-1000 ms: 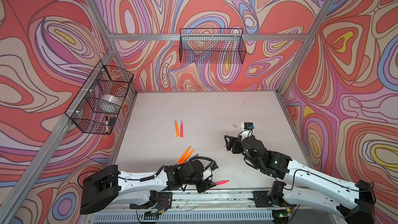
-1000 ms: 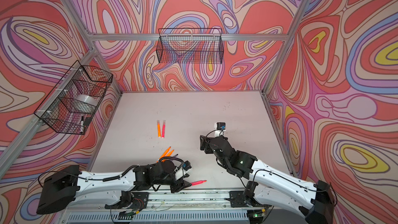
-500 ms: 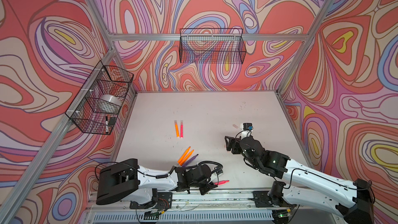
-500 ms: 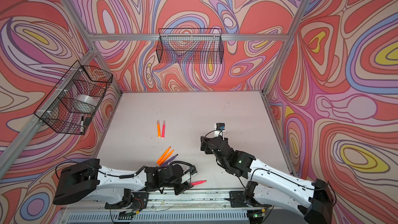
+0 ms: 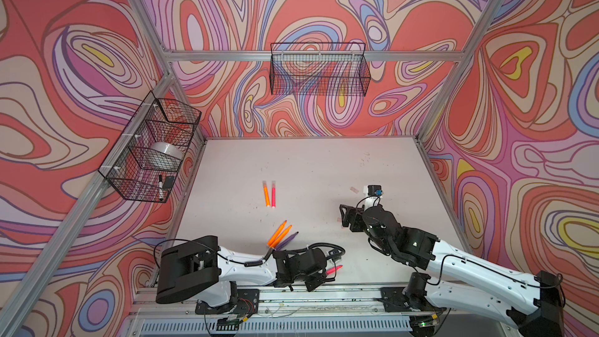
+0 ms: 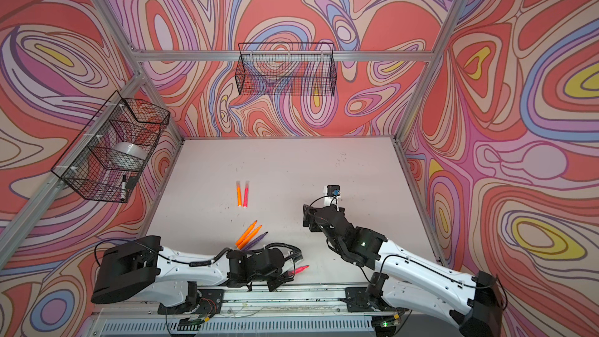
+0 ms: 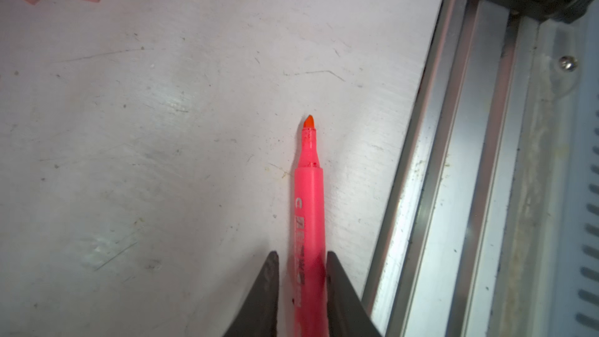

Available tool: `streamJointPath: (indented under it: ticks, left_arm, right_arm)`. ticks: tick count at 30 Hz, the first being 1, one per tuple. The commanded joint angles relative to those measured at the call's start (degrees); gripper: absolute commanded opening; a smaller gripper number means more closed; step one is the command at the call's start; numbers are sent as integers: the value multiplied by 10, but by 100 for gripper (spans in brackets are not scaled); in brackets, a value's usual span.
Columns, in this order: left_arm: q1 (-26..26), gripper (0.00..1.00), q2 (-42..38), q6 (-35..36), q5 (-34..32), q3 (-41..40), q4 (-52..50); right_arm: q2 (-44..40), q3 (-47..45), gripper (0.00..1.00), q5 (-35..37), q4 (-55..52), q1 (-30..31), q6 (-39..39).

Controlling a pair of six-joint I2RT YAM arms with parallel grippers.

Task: Insert pens into pen caps
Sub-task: Pick up the pen from the bottom-center of the table.

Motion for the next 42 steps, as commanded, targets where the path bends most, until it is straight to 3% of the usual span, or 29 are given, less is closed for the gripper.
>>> streamJointPath:
  ticks: [1,7,15,21,26,29,30,35,42]
  left_arm:
    - [-22,31,22,-6,-38,26,-40]
    - [-50,27,75,-15,-88,64,-75]
    - [-51,28,90,-21,-96,71,-82]
    - [-51,13,74,-22,-109,60,-72]
    - [-45,9,14,-23,-159,34,-50]
    - [-4,6,-49,-19,-151,20,-34]
    - [16,0,-74,-19,-150,17,-32]
    - [73,0,-183,-8,-190,13,2]
    - [107,0,-263,24,-166,3,101]
  right_arm:
    - [-9,-4,92,11,-6,-2,-5]
    - [-13,-7,92,10,-6,-2,-5]
    - [-28,-9,92,13,-12,-2,-4]
    - [-38,-13,92,14,-13,-2,-2]
    - [-43,-22,92,16,-4,-2,2]
    - [-51,-34,92,13,18,-2,2]
    - [-55,-37,92,11,28,-2,0]
    - [-62,-48,92,-5,92,-2,-20]
    - [-15,-86,87,-138,305,-1,-49]
